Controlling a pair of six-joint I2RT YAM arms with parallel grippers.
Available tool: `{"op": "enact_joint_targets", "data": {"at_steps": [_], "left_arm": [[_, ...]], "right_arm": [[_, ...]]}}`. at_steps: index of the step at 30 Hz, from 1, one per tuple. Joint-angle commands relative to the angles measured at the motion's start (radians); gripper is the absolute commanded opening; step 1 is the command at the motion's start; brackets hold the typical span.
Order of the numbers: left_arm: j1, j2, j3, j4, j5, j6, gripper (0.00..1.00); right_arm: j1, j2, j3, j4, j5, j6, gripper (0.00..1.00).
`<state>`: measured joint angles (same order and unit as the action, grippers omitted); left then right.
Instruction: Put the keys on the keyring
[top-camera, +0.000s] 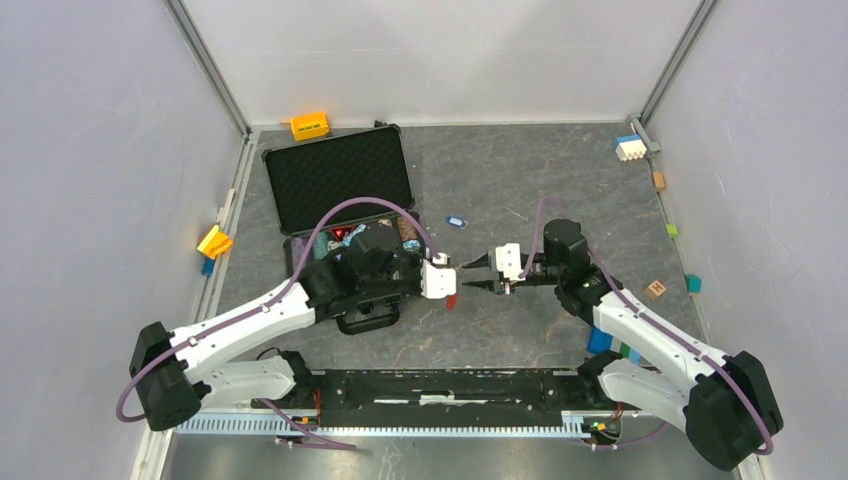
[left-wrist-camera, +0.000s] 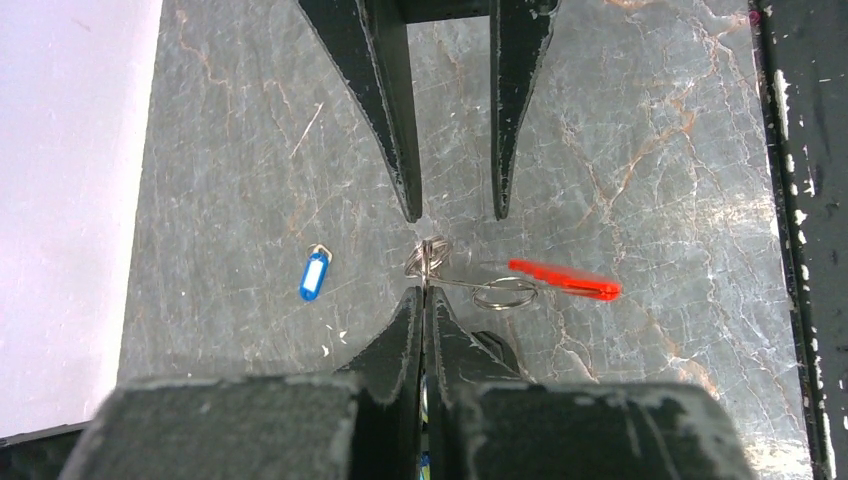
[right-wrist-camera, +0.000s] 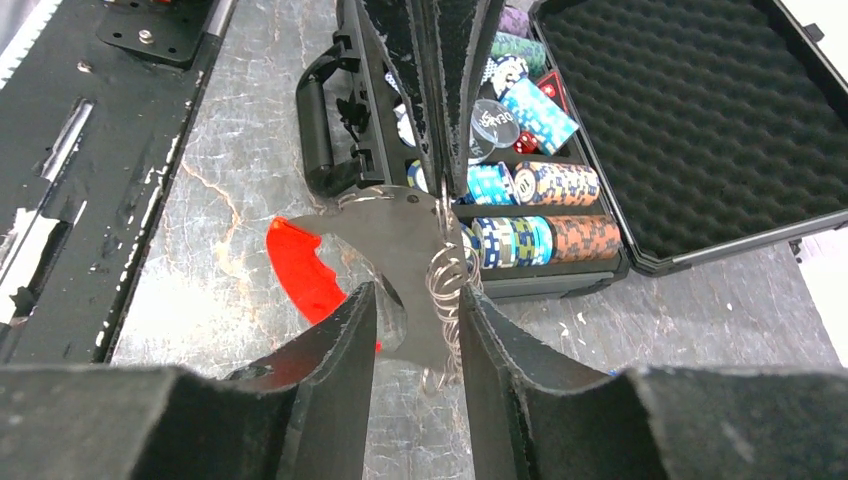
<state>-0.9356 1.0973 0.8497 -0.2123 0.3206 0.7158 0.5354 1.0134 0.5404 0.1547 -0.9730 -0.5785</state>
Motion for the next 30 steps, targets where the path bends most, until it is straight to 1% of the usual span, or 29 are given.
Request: {"op": "enact_joint_targets", "data": {"at_steps": [1,3,5,7,10,16,23,26,30], "left_arm": [[-0.014,-0.009,0.007,0.024,-0.053,0.054,0.02],[-0.013,-0.011,0.006,0.015,-0.046,0.051,0.02],[-0.014,-0.016,0.003,0.013,-0.030,0.031,0.02],[-0.014,-0.016,0.000,0.015,-0.012,0.009,0.02],[-0.013,-0.010,-0.005,0.029,0.032,-0.041,0.02],[-0.012,0.028,0.016,0.039,0.101,-0.127,0.02],[-0.011,0.055,0.040,0.037,0.110,-0.166,0.02],[-0.008,0.063,0.049,0.035,0.113,-0.178,0.02],[0.000,0.066,0.054,0.039,0.110,-0.191,0.02]], "right_arm": [[0.005,-0.019,0.041,-0.011,0.079,-0.025,0.41],[0.005,-0.014,0.048,-0.012,0.122,-0.013,0.41],[0.004,-0.008,0.054,-0.011,0.128,-0.004,0.40],[0.005,-0.015,0.051,-0.003,0.109,0.002,0.40],[0.004,-0.029,0.036,0.056,0.083,0.051,0.41],[0.014,-0.022,0.049,0.078,0.013,0.097,0.40],[0.025,-0.025,0.046,0.067,-0.034,0.092,0.33],[0.030,-0.024,0.049,0.049,-0.045,0.074,0.28],[0.032,-0.018,0.057,0.002,-0.038,0.034,0.28]]}}
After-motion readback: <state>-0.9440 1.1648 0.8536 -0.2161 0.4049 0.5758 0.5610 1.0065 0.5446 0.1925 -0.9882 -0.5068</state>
